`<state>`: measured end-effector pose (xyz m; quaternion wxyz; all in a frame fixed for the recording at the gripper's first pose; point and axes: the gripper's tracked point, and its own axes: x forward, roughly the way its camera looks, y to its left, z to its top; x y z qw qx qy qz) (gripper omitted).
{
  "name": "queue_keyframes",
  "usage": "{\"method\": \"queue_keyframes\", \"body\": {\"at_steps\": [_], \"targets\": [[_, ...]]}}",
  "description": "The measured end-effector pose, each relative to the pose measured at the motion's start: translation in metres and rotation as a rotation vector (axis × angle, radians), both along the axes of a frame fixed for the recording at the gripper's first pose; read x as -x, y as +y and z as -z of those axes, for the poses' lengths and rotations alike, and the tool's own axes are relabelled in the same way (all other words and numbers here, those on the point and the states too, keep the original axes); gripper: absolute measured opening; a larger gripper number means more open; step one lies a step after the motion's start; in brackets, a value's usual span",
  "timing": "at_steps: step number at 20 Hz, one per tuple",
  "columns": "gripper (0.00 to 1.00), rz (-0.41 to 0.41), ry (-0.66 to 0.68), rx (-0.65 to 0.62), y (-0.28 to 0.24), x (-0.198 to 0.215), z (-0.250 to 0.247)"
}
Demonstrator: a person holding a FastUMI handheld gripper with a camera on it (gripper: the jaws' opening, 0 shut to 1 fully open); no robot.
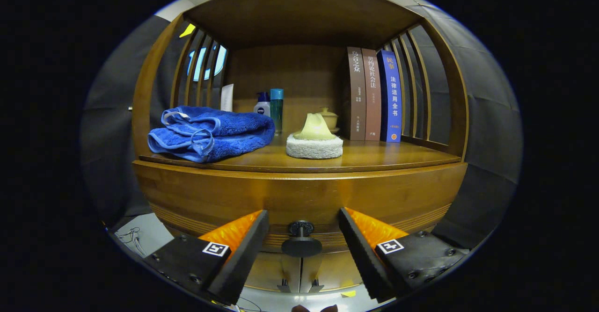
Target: Pull open the drawer, take out the items inside it, and place them on the countertop above the cabinet.
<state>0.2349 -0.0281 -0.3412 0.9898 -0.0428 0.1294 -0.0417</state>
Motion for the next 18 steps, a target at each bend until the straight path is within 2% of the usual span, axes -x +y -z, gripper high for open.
{"method": "queue_keyframes", "body": {"at_steps": [5,8,18], "targets": [[0.99,0.002,-0.003,0.005,0.0,0.001,-0.001],[1.0,-0.007,-0.009,-0.003,0.002,0.008,-0.017],[0.99,-0.091,-0.149,-0.007,0.027,0.093,-0.168]]}}
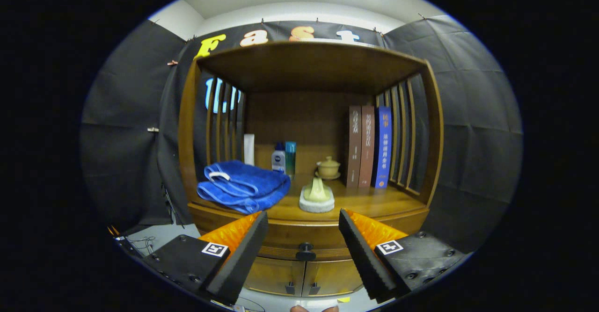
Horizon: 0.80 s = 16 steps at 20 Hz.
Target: Pull open the drawer, take out the items inside it, and place them on the countertop above the cabinet.
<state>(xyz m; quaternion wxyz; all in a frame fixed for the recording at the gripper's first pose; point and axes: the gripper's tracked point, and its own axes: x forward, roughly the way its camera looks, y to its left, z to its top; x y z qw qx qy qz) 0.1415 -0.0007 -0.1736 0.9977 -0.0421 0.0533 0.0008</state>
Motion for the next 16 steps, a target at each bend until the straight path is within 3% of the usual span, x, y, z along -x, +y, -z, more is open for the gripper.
{"method": "queue_keyframes", "body": {"at_steps": [7,16], "targets": [[0.99,-0.017,-0.009,-0.049,0.013,0.063,-0.072],[0.99,0.015,-0.032,0.001,0.014,0.1,-0.109]]}}
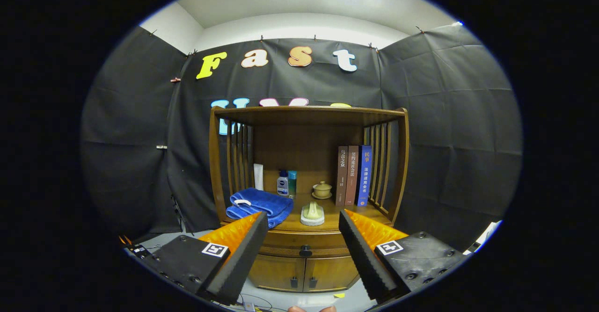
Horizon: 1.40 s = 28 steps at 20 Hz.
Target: Pull open the drawer, take out the items inside it, and place them on the countertop above the cabinet.
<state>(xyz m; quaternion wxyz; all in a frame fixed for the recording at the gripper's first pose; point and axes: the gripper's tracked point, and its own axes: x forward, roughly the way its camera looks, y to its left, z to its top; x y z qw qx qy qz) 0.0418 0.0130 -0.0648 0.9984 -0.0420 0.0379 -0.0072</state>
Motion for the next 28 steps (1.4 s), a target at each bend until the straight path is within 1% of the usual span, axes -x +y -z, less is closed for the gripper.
{"method": "queue_keyframes", "body": {"at_steps": [8,13,22,28], "targets": [[0.99,0.016,-0.012,-0.001,0.006,0.005,0.0],[0.99,0.002,-0.027,-0.016,0.013,0.008,-0.002],[0.99,0.004,-0.04,-0.033,0.005,0.011,-0.004],[0.99,-0.006,-0.04,-0.038,0.009,0.012,-0.002]]}}
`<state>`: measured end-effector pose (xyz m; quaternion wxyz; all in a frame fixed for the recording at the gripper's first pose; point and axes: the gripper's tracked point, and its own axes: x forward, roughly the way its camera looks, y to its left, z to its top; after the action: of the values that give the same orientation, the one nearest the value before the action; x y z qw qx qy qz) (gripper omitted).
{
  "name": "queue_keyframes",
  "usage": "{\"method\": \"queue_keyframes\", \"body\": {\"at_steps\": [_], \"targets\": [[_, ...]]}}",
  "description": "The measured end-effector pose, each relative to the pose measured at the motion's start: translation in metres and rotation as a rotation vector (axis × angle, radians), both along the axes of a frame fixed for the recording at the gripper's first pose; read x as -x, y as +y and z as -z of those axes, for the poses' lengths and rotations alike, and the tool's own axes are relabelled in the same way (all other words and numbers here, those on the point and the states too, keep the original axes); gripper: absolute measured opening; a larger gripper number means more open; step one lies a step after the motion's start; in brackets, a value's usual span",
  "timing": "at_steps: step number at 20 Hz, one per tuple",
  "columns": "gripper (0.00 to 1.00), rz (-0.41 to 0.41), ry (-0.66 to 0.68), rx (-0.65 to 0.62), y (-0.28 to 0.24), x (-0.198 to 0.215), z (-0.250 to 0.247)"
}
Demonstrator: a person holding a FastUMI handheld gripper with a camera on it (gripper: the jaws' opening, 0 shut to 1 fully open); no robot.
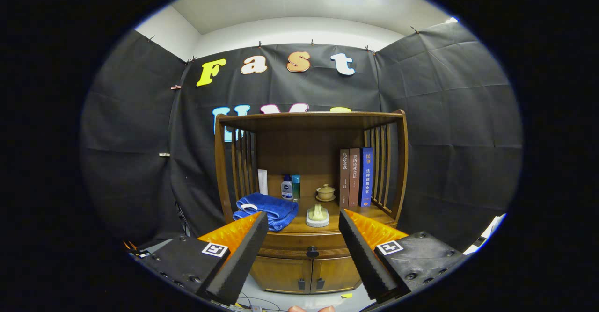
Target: Pull open the drawer, take out the items inside it, and place them on the countertop above the cabinet.
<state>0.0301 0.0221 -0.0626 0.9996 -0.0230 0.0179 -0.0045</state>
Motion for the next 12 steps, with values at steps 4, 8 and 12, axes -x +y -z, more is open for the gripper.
{"method": "queue_keyframes", "body": {"at_steps": [4,8,12], "targets": [[0.99,-0.005,-0.005,-0.002,0.0034,0.0002,-0.0043],[0.99,-0.005,-0.021,-0.003,0.0028,0.0023,-0.0079],[0.99,-0.005,-0.02,-0.01,0.0024,0.0035,-0.0095]]}}
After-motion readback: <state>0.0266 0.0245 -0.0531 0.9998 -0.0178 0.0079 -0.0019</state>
